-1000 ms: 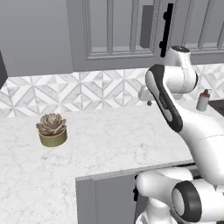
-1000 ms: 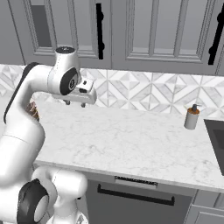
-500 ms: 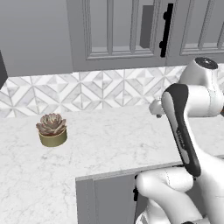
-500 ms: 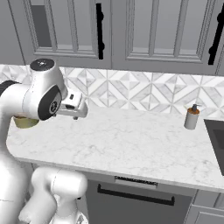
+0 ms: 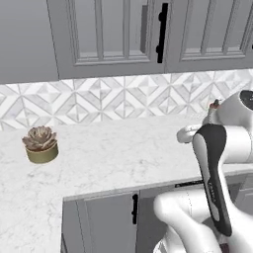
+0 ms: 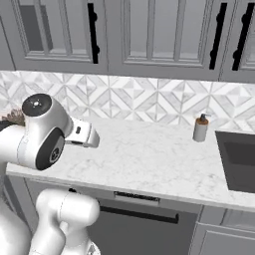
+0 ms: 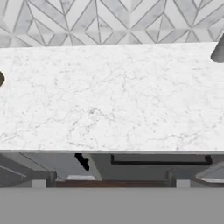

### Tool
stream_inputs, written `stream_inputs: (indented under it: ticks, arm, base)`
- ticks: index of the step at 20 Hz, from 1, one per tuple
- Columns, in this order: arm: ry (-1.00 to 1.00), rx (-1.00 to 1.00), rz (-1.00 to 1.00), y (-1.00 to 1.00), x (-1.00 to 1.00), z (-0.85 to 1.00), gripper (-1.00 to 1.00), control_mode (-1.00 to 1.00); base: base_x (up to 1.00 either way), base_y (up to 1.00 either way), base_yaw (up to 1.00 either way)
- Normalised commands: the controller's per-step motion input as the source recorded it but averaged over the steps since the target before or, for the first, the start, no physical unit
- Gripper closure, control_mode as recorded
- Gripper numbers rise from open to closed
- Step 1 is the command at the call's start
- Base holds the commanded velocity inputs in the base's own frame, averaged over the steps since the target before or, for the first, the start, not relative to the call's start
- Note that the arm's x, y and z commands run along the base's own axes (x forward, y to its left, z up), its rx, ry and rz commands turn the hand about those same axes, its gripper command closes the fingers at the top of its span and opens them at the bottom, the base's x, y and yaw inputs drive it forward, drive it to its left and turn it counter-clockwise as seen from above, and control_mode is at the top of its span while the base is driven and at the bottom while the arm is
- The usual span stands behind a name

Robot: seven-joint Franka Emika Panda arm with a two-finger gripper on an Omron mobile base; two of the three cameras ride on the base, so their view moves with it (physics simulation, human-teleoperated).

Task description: Navigate to the stove.

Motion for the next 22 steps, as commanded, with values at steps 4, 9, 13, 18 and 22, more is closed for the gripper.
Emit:
stream_inputs:
  ticks: [4, 9, 13, 18, 22]
  arm:
    - [0.0, 0.0, 0.0, 0.0, 0.0, 0.0, -1.0, 1.0]
    - [0.0, 0.0, 0.0, 0.0, 0.0, 0.0, -1.0, 1.0]
    - [0.0, 0.0, 0.0, 0.0, 0.0, 0.0, -1.0, 1.0]
    - [0.0, 0.0, 0.0, 0.0, 0.0, 0.0, -1.0, 1.0]
    - [0.0, 0.0, 0.0, 0.0, 0.0, 0.0, -1.0, 1.0]
  base:
    - [-0.74, -1.0, -0.09]
    - [-0.39, -1.0, -0.1]
    - [-0.26, -1.0, -0.05]
    - [0.0, -1.0, -0.2]
    - [0.04, -0.74, -0.79]
